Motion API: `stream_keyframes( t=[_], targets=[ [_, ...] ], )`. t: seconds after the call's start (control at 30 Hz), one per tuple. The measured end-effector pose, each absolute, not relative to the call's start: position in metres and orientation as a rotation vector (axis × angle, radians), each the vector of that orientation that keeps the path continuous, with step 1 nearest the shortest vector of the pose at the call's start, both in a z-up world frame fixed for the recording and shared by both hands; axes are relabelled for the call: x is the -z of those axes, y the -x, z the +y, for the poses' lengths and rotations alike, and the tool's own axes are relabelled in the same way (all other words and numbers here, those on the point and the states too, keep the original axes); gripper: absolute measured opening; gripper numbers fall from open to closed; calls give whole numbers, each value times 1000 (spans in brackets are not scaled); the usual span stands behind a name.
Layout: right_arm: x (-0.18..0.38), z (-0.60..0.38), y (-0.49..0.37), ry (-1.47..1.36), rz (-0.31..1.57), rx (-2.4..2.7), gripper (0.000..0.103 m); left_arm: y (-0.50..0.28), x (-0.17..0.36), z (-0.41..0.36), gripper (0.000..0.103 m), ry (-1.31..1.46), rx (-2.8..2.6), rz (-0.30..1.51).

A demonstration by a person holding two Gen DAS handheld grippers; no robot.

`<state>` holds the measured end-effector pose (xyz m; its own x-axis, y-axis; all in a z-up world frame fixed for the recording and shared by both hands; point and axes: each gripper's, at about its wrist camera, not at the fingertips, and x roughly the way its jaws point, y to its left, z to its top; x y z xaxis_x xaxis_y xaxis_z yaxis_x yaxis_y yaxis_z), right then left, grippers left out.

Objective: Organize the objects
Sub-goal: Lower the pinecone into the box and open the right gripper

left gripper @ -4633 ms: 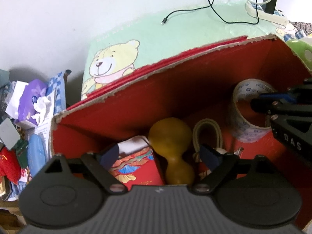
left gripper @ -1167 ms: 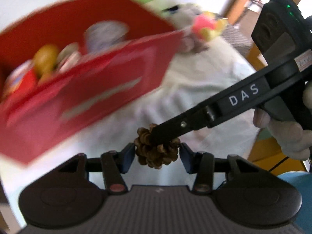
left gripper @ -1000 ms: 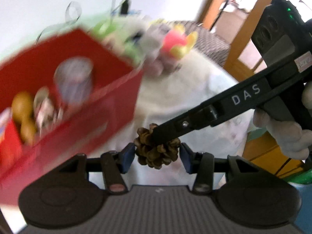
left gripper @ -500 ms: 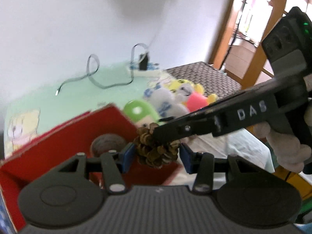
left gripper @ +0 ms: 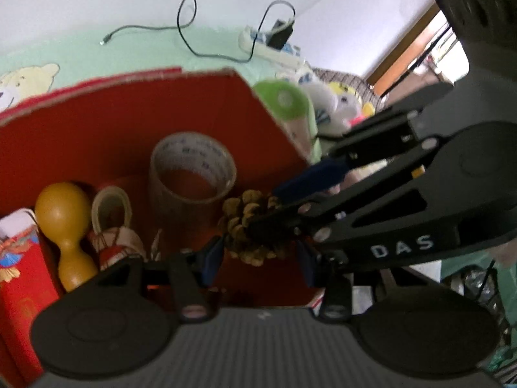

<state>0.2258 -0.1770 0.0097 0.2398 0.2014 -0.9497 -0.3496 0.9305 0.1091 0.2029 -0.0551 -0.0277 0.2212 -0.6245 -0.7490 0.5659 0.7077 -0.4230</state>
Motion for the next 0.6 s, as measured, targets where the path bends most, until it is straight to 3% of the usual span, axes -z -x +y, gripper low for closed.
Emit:
stream_keyframes(
  t=[0.13,0.3,0.6],
  targets=[
    [0,-176,-230,161,1313,-363,34,-201,32,-53,48,57,823,1075],
    [5,-178,-233,137,1318,-350,34,-207,36,-52,61,44,809,1081],
    [4,-179,-235,111,1269,-327,35,-209,34,-43,61,18,738,1046]
  ],
)
